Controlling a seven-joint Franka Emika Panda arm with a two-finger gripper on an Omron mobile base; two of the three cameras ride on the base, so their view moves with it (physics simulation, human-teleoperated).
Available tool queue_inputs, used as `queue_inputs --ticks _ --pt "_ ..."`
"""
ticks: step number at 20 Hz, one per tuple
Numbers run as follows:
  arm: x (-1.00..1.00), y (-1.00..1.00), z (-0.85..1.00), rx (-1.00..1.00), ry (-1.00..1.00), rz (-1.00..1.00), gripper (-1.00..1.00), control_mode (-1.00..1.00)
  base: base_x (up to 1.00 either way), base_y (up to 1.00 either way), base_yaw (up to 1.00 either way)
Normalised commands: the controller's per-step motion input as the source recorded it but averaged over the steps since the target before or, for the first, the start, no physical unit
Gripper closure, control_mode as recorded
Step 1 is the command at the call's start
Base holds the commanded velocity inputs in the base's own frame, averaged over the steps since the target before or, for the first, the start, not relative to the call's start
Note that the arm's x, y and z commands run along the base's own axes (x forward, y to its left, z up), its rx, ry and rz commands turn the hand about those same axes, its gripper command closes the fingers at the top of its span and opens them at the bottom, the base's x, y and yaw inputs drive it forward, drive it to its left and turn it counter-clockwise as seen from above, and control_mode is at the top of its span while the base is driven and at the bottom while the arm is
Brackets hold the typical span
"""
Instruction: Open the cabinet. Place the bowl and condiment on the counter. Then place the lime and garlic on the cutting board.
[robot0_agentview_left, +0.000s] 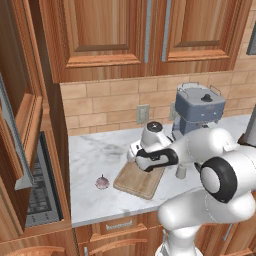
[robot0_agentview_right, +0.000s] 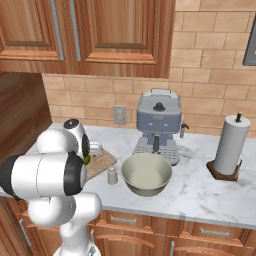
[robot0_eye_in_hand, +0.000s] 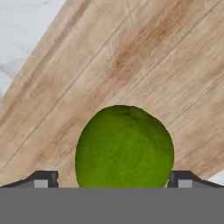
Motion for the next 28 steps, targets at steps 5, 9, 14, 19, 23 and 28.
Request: queue_inputs --ticks 5,9,14,19,23,28 --pt "-0.13 0.14 0.32 -0.05 0.00 0.00 -1.00 -1.00 0.00 0.00 0.00" --pt "-0.06 0.23 0.25 -0.05 0.00 0.00 -1.00 -1.00 0.00 0.00 0.00" --pt "-0.18 0.31 0.17 -0.04 0.04 0.00 -1.00 -1.00 0.00 0.00 0.00" --pt "-0.28 0.35 0.04 -0.01 0.07 0.01 -1.00 -1.00 0.00 0.00 0.00" --pt "-0.29 0.30 0.04 0.00 0.09 0.02 -1.00 -1.00 0.00 0.00 0.00" --pt "-0.24 0.31 0.00 0.00 0.11 0.03 -1.00 -1.00 0.00 0.00 0.00"
